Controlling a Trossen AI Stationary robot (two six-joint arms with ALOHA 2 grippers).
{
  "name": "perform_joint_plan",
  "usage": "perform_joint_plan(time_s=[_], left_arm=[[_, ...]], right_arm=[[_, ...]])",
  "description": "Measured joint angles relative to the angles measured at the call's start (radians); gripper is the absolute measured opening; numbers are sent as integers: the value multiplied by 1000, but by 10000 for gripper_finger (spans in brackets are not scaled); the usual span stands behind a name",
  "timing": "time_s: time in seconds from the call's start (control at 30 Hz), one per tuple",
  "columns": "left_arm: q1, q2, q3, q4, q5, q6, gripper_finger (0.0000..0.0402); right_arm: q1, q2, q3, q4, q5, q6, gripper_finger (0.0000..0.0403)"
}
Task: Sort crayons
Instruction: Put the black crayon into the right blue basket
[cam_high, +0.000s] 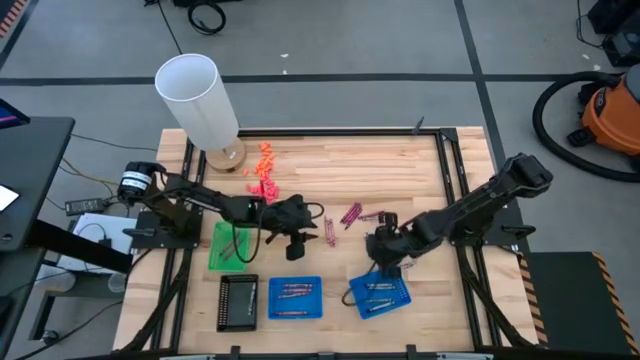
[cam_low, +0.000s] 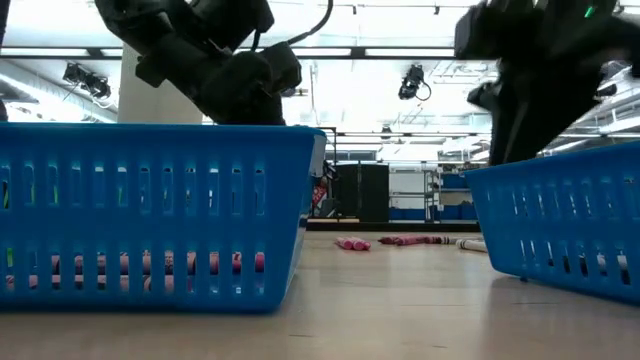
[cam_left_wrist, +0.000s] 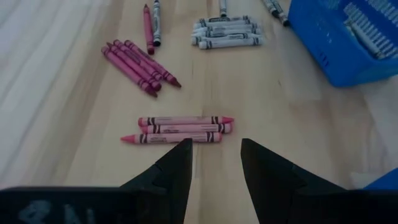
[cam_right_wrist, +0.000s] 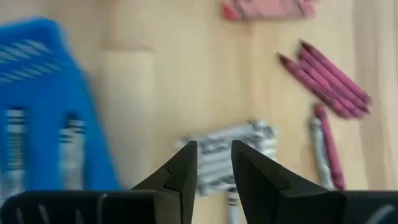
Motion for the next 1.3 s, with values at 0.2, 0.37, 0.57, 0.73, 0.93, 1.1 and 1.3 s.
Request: perform_joint_plan(time_s=[0.2,0.37,0.57,0.73,0.93,1.1,1.3], left_arm=[[2,0,0,0,-29,100,149],[1,0,0,21,-32,178,149],[5,-1,0,25,-33,193,149],[7,-1,0,9,-36,218,149],[7,-1,0,6,-55,221,149],[7,-1,0,1,-57,220,149],[7,-1,0,-2,-57,216,149]], right_arm=[[-131,0,-96,57,-3,-108,109],[-264,3,-137,92,-55,-219,109],[-351,3,-172,152,-96,-298,109],[-372,3,-197,219,-108,-345,109],[-397,9,-257,309,-113,-365,109],[-407,7,-292,348,-125,-362,109],[-408,7,-296,349,-151,-351,104]])
